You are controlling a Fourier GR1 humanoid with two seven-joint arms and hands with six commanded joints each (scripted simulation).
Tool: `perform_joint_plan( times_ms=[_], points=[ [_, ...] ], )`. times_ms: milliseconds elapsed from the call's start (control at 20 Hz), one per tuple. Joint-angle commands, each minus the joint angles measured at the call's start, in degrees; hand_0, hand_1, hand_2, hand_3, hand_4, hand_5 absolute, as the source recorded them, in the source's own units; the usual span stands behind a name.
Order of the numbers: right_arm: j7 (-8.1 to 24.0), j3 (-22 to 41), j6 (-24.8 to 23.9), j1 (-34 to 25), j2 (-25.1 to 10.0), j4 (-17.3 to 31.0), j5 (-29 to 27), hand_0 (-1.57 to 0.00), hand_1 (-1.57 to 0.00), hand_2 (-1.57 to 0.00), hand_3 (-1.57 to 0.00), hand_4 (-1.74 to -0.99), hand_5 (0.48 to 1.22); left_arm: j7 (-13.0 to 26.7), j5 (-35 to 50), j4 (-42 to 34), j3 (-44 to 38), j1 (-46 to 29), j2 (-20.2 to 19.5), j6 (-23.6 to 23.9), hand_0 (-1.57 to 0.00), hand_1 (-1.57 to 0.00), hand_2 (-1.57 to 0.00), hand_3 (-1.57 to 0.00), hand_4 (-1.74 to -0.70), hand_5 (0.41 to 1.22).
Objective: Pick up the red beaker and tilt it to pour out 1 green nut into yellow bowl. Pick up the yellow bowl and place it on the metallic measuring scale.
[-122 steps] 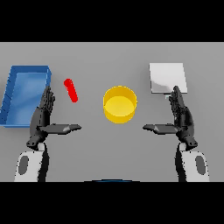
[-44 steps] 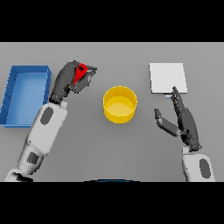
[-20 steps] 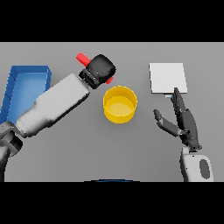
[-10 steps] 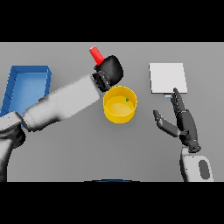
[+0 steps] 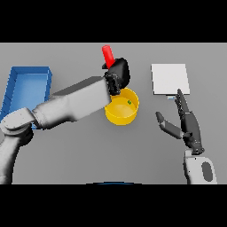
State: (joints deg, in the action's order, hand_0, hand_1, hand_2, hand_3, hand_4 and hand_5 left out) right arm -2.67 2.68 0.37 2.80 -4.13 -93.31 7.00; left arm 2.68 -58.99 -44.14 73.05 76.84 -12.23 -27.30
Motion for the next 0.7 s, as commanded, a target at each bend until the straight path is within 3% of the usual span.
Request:
perform_joint_plan(
  times_ms=[0, 300, 400, 450, 550, 650],
  points=[
    [-0.43, 0.06, 0.17, 0.23, 0.12, 0.17, -0.12, 0.0, 0.0, 0.0, 0.0, -1.268, 0.589, -0.33, -0.04, 0.6, 0.65, 0.58, 0.61, -0.17, -1.57, -1.57, -1.57, -1.57, -1.74, 1.221],
    [0.42, 0.53, -0.24, -0.27, 0.59, -0.28, 0.34, 0.0, 0.0, 0.0, 0.0, -1.233, 0.585, -0.75, 0.7, 1.35, 2.86, 4.54, -0.64, 1.28, -1.57, -1.57, -1.57, -1.57, -1.74, 1.221],
    [-0.15, 0.19, -0.01, 0.04, 0.11, -0.45, 0.07, 0.0, 0.0, 0.0, 0.0, -1.222, 0.59, -0.47, 1.63, 2.85, 1.98, 7.13, -0.87, 2.72, -1.57, -1.57, -1.57, -1.57, -1.74, 1.159],
    [-0.33, 0.07, 0.15, -0.25, 0.22, -0.18, -0.3, 0.0, 0.0, 0.0, 0.0, -1.219, 0.595, -0.31, 1.8, 3.58, 1.87, 8.17, -1.48, 3.63, -1.57, -1.57, -1.57, -1.57, -1.74, 1.171],
    [-0.85, 0.15, 0.57, -0.23, 0.19, -0.25, -0.59, 0.0, 0.0, 0.0, 0.0, -1.222, 0.609, -0.1, 3.15, 3.76, -0.14, 10.9, -3.17, 6.18, -1.57, -1.27, -1.25, -1.57, -1.64, 1.189],
    [-1.29, 0.26, 1.03, -0.54, 0.55, 0.35, -1.08, 0.0, 0.0, 0.0, 0.0, -1.231, 0.62, -0.29, 4.19, 6.1, -1.92, 14.93, -5.27, 8.18, -1.57, -1.38, -1.37, -1.21, -1.68, 1.201]
  ],
)
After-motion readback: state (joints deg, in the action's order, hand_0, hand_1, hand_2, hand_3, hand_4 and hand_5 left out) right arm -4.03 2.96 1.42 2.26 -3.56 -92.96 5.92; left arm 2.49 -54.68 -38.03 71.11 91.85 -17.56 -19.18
